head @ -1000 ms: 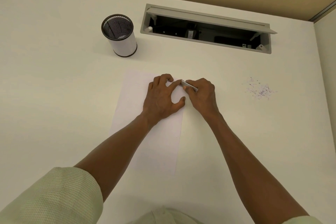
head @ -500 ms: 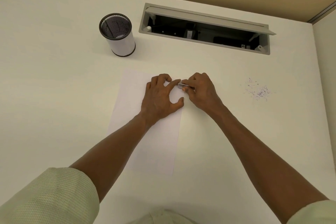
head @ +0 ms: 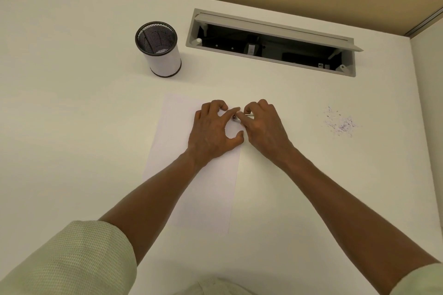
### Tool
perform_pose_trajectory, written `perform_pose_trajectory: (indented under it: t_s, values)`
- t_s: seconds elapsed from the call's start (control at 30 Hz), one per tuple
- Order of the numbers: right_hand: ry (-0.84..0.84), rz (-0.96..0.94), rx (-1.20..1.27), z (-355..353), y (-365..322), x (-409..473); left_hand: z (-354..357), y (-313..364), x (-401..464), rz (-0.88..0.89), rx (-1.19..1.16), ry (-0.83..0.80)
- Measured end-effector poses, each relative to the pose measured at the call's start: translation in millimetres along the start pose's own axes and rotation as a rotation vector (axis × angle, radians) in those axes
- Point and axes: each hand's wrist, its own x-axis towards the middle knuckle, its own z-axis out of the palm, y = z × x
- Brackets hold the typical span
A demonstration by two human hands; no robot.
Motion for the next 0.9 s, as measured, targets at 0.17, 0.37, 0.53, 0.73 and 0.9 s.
perform_pose_trajectory:
  t_s: [0.17, 0.37, 0.53, 0.73, 0.9]
  values:
    - [0.049, 0.311, 0.217, 5, -17, -23, 0, 0, 0, 0.005, 0.007, 0.016]
    - [0.073, 0.619, 0.559, 2, -16, -24, 1, -1, 1, -0.002, -0.001, 0.006]
    - [0.042, 0.659, 0.607, 0, -11, -13, 1, 0, 1, -0.006, -0.005, 0.005]
    - [0.036, 0.644, 0.609, 3, -11, -12, 0, 0, 1, -0.003, -0.001, 0.003]
    - [0.073, 0.669, 0.633, 3, -16, -11, 0, 0, 0, -0.006, -0.011, 0.016]
